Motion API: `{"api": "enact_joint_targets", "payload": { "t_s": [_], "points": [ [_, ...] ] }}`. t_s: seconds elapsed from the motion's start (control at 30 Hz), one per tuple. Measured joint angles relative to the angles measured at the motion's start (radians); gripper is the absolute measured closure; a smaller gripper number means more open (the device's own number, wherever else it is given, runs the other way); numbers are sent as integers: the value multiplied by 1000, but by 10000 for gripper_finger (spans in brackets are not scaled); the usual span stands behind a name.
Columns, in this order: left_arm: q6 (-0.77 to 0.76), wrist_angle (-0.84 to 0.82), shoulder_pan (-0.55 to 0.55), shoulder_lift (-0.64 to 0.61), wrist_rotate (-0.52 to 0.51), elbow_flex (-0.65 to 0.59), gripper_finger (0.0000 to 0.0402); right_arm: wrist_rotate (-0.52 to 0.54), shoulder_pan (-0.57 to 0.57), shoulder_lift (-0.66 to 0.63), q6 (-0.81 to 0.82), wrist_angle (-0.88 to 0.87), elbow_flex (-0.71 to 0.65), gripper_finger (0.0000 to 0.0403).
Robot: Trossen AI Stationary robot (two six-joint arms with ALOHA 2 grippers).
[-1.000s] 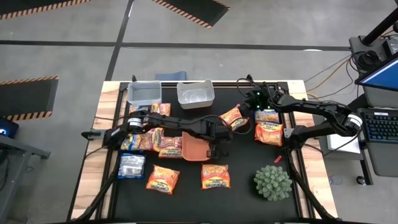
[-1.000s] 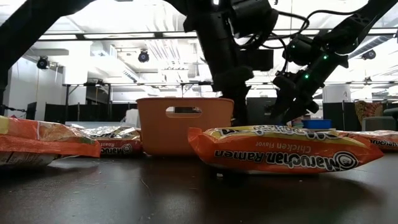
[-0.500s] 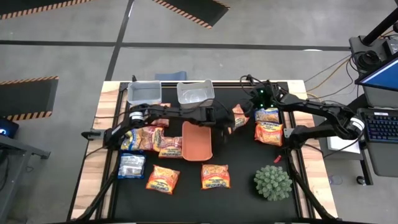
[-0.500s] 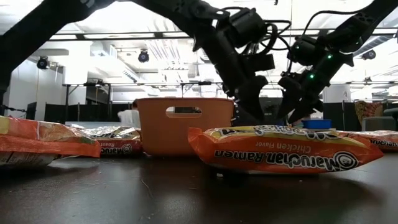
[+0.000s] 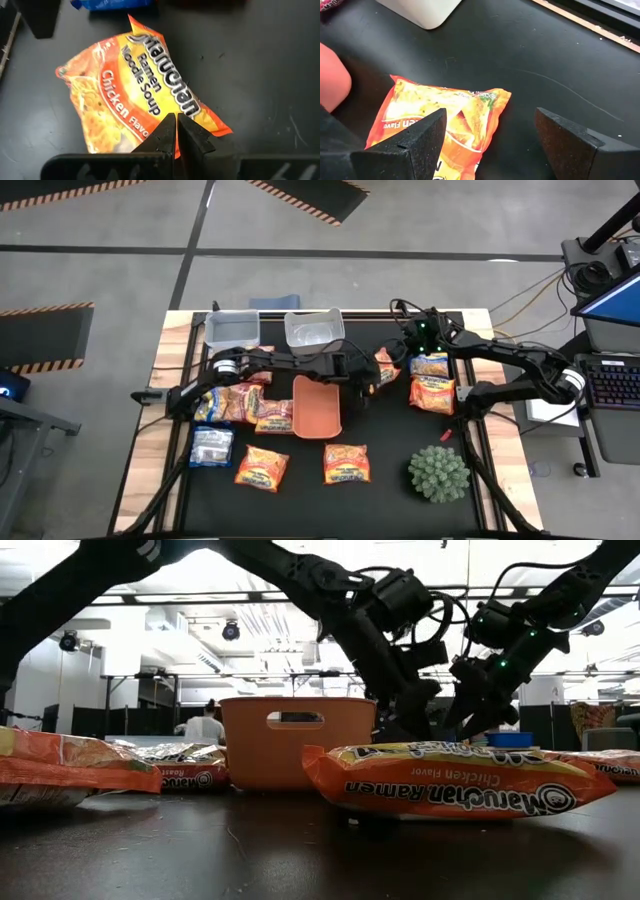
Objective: Sort Maruchan noodles
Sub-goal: Put the orange bag into the white bin
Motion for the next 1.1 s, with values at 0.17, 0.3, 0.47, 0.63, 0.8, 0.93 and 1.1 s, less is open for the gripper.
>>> {"api": "enact_joint_targets", "payload": {
  "t_s": [0.17,0.3,0.47,0.63,0.8,0.93,1.1],
  "points": [
    [-2,2,0,14,0,0,402,1,-1,0,0,0,-2,113],
    [-7,2,0,17,0,0,402,18,-1,0,9,0,-2,113],
    [-15,-5,0,18,-1,-1,402,35,-1,0,127,-4,-2,113],
    [-26,-17,0,18,-2,-5,402,35,-1,0,167,-43,-2,113],
    [-34,-27,0,18,-3,-11,402,6,-1,0,170,-43,-2,113],
    [-35,-26,0,18,-3,-25,402,-18,-1,0,167,-42,-2,113],
    [-52,-19,0,18,-4,-43,402,-20,-1,0,161,-56,-2,113]
  ]
}}
